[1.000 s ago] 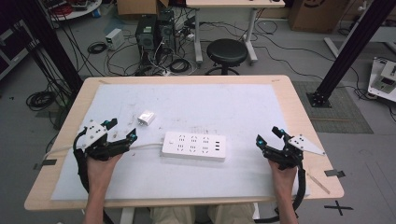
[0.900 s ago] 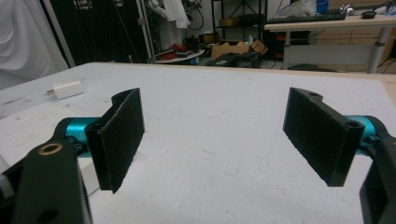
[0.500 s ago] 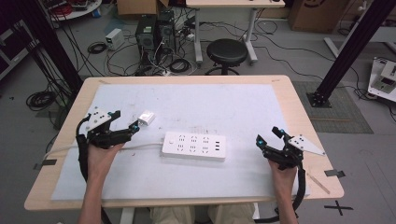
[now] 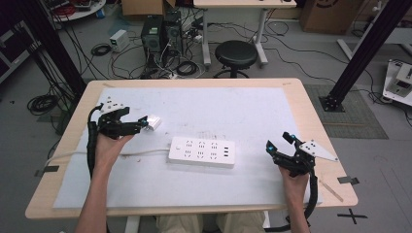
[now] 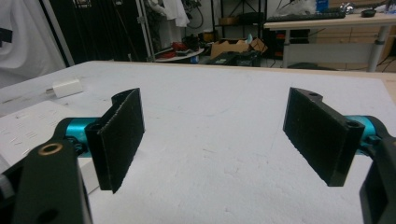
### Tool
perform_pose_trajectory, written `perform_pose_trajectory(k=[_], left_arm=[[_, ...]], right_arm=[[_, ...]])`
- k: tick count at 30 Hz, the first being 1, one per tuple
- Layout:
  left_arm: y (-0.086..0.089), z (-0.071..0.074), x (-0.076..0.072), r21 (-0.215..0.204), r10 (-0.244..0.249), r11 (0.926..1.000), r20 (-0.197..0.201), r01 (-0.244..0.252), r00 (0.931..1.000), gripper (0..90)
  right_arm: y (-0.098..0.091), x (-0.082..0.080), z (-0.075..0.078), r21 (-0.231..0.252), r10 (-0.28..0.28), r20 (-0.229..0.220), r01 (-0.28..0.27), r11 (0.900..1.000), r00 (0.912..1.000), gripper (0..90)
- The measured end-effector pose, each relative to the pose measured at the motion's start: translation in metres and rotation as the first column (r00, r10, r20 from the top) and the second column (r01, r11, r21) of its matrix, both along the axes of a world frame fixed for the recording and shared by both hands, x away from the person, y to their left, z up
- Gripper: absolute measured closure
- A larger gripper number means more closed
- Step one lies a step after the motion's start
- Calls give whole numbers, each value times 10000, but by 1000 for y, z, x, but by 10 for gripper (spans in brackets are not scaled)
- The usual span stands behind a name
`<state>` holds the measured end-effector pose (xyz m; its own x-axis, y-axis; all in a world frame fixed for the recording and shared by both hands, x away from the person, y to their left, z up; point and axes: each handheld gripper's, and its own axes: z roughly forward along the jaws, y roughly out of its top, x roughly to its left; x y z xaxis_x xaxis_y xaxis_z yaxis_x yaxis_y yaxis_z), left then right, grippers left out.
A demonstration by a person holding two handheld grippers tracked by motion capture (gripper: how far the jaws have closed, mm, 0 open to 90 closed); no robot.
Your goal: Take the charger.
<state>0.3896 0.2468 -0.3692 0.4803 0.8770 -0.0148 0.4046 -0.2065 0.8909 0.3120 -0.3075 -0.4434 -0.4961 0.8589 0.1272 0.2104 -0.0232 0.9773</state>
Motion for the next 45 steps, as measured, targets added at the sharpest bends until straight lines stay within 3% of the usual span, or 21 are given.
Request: perform_pose_trajectory(k=[4, 11, 12, 13, 16, 19, 22, 29, 30, 38, 39, 45], left_arm=[[-5, -10, 10, 284, 85, 9996, -304, -76, 9995, 206], [-11, -21, 26, 318, 158, 9994, -496, -142, 9986, 205], [-17, -22, 35, 590, 204, 9981, -762, -159, 9969, 206], [-19, -21, 37, 736, 180, 9972, -785, -122, 9968, 205], [-25, -21, 46, 899, 118, 9959, -755, -50, 9971, 205], [-25, -28, 51, 1035, 170, 9946, -1014, -64, 9947, 205], [-25, -39, 58, 1129, 195, 9936, -1522, -22, 9882, 205], [-25, -46, 63, 1075, 228, 9942, -1797, -34, 9835, 206], [-23, -55, 68, 1109, 197, 9938, -2258, 56, 9740, 205], [-25, -61, 70, 1257, 217, 9920, -2438, 94, 9696, 206], [-25, -66, 73, 1288, 286, 9917, -2609, 54, 9649, 206], [-24, -70, 75, 1266, 393, 9919, -2749, -43, 9607, 205]], right_arm=[[0, 0, 0, 0, -1, 31, 1, 10000, 10000, 210], [1, 0, 0, -24, 0, -54, 0, 10000, 10000, 210], [1, 0, 0, -47, 14, -19, -14, 10000, 10000, 210], [1, 0, 0, -73, 14, 7, -14, 10000, 10000, 210], [1, 0, 0, -26, -20, -73, 20, 10000, 10000, 210], [1, 0, 0, -67, 6, 4, -6, 10000, 10000, 210], [1, 0, 0, -47, 13, -75, -13, 10000, 10000, 211], [1, 0, 0, -99, 17, -116, -18, 9999, 9999, 211], [1, 1, 0, -107, 24, -103, -25, 9999, 9999, 210], [2, 1, 0, -106, 50, -160, -52, 9999, 9999, 210], [2, 1, 0, -107, 48, -158, -50, 9999, 9999, 210], [2, 1, 0, -115, 35, -202, -38, 9999, 9998, 210]])
